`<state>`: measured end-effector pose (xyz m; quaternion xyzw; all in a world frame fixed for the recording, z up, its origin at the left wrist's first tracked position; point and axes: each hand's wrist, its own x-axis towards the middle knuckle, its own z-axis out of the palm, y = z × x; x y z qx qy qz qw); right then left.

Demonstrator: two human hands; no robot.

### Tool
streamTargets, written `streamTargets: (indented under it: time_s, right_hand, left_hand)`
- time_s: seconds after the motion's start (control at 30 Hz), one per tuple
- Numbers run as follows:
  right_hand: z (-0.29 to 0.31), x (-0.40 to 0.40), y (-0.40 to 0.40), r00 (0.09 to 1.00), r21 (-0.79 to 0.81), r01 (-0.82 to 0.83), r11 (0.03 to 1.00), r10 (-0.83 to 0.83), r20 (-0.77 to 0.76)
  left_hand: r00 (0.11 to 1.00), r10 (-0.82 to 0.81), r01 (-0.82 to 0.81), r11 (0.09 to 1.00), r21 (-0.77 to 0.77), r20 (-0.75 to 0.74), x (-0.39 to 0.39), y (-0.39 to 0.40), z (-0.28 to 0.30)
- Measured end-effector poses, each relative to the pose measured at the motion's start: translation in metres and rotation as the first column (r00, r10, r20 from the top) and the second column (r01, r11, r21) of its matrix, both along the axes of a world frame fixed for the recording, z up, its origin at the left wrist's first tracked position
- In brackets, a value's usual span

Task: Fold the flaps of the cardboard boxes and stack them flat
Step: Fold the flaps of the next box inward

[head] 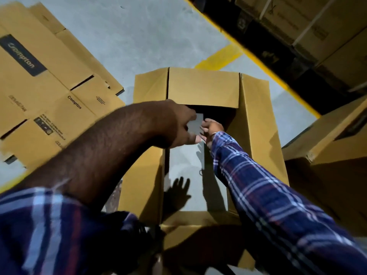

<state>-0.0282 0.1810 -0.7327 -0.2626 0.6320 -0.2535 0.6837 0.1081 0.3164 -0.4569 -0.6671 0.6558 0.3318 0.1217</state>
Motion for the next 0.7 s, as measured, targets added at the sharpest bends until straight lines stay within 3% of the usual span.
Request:
streamTargets:
  time_s: [0.17,0.27,0.33,0.43,0.5,0.53,0.63,0.7]
  right_hand:
    - [-0.001,0.017,-0.039,0.997,-0.114,-0.036,0.993,0.028,-0.077]
    - [0.002,0.017,-0.049,0.993,-0.362,-0.028,0.932,-0.016,-0.118]
    - [0.018,0.015,-0.049,0.969,-0.634,-0.052,0.772,-0.115,-0.22]
    - [0.052,0.022,-0.065,0.906,-0.886,-0.238,0.398,-0.238,-0.35]
    - [0.076,0.033,-0.088,0.82,-0.853,-0.46,0.247,-0.249,-0.515]
    - [0.086,0.038,-0.103,0.729,-0.76,-0.61,0.226,-0.215,-0.649]
    - [0.1,0.051,-0.134,0.321,-0.318,-0.915,0.249,-0.029,-0.947]
    - [0.096,0.058,-0.152,0.172,-0.139,-0.954,0.266,0.105,-0.979]
  left_hand:
    - [1.0,-0.019,0.02,0.998,0.056,-0.023,0.001,0.004,-0.006]
    - [0.999,-0.01,0.013,0.998,0.056,-0.04,0.006,0.007,-0.005]
    - [0.999,-0.009,0.011,0.999,0.041,-0.044,0.009,0.008,-0.005]
    - [0.999,0.005,-0.003,0.999,0.039,-0.049,0.008,0.007,-0.008]
    - [0.997,0.012,-0.009,0.999,0.034,-0.076,0.008,0.006,-0.01]
    - [0.996,0.017,-0.013,0.999,0.036,-0.091,0.009,0.005,-0.011]
    - [0.992,0.03,-0.023,0.998,0.061,-0.119,0.01,0.003,-0.013]
    - [0.989,0.044,-0.035,0.997,0.072,-0.138,0.012,0.001,-0.015]
